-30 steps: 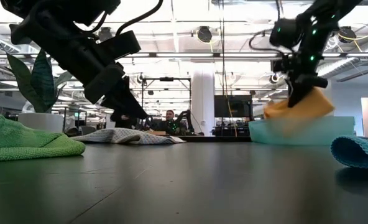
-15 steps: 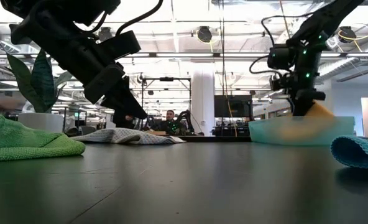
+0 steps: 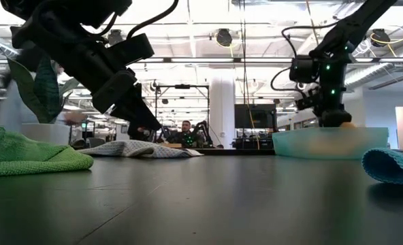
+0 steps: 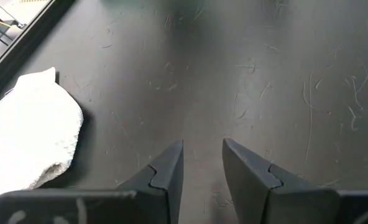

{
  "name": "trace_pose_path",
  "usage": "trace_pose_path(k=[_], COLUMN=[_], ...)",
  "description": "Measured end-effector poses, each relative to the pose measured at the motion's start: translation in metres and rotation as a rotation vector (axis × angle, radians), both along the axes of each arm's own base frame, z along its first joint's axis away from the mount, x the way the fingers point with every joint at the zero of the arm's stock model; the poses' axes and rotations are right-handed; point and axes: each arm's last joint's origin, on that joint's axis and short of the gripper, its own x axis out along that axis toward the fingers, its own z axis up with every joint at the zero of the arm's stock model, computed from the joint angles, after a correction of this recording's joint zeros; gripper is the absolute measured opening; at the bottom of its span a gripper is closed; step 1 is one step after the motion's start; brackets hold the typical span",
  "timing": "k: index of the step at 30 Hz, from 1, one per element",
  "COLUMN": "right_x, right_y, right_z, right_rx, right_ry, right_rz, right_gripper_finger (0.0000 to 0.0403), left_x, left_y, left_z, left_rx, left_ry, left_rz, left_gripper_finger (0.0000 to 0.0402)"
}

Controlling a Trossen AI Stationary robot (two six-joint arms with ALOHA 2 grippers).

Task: Fold microfiber towels
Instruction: Put the orange microfiber cloth into the green bin

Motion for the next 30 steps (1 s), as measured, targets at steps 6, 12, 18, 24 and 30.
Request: trace_pose_path(k=[6, 12, 18, 24, 30], right_x=[-0.003, -0.001, 0.007, 0.014, 0.024], right_y=[0.014, 0.021, 0.015, -0.004, -0.012], right_z=[0.027, 0.044, 0.029, 0.002, -0.018], right_rx=[-0.039, -0.019, 0.095, 0.113, 0.189], right_ry=[-0.054, -0.258, -0.317, -0.273, -0.28], right_rz=[-0.019, -0.152, -0.269, -0.348, -0.317], right_gripper_finger=[0.0197, 0.0192, 0.0099, 0.0007, 0.0016], left_x=[0.001, 0.002, 0.002, 0.002, 0.001], left_y=[0.0, -0.001, -0.001, -0.001, -0.001], left_z=[0.001, 0.001, 0.001, 0.001, 0.001], left_rx=[-0.005, -0.007, -0.01, -0.01, -0.01], left_ry=[-0.015, -0.02, -0.021, -0.021, -0.021], left_rz=[-0.001, -0.006, -0.004, -0.004, -0.004], left_gripper_finger=[0.0115, 0.0115, 0.0115, 0.0115, 0.0115])
